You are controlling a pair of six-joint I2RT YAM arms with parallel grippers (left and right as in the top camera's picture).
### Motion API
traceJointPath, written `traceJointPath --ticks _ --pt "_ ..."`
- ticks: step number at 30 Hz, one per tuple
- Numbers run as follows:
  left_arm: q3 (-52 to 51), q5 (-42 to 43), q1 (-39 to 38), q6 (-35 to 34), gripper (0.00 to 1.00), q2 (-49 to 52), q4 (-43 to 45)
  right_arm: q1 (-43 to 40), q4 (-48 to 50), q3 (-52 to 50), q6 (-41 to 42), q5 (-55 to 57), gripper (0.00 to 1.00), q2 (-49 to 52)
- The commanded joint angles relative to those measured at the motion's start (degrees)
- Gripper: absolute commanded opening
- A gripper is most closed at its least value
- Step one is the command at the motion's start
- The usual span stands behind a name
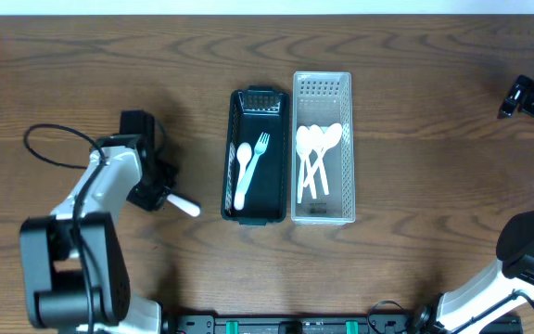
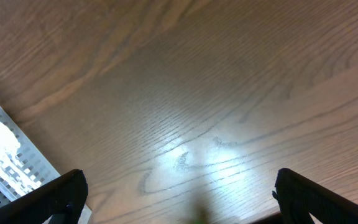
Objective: Pack container
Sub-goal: 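Lower the white fork into the black basket and release it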
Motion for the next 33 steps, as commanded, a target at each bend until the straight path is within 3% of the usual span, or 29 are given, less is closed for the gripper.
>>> traceJointPath --ticks 1,5,7,10,15,19,33 --pt "4.63 -0.24 -1.4 4.13 0.06 -5.9 -1.33 0.2 -0.02 -0.26 -0.85 -0.26 0.99 -0.13" --pt "11.19 -0.24 -5.03 9.84 0.06 -9.25 -4.72 0.2 0.0 -0.26 -0.85 -0.26 0.99 -0.13" --pt "15.63 -0.2 -8.07 17.25 0.06 -9.55 -6.03 0.2 0.0 -0.26 -0.85 -0.26 0.99 -0.13" --pt "21.55 -0.37 -14.03 33.99 0.06 -9.4 -7.78 0.2 0.02 -0.26 -0.85 -0.26 0.99 -0.13" --pt "23.74 -1.31 -22.03 48.17 0.06 -9.31 -6.69 0.2 -0.04 -0.26 -0.85 -0.26 0.99 -0.13" --pt "23.74 -1.31 -26.08 51.23 0.06 -7.06 -5.14 0.2 -0.02 -0.26 -0.85 -0.26 0.99 -0.13" --pt "23.74 -1.07 -31.71 51.17 0.06 8.83 -4.98 0.2 -0.04 -0.26 -0.85 -0.26 0.99 -0.13"
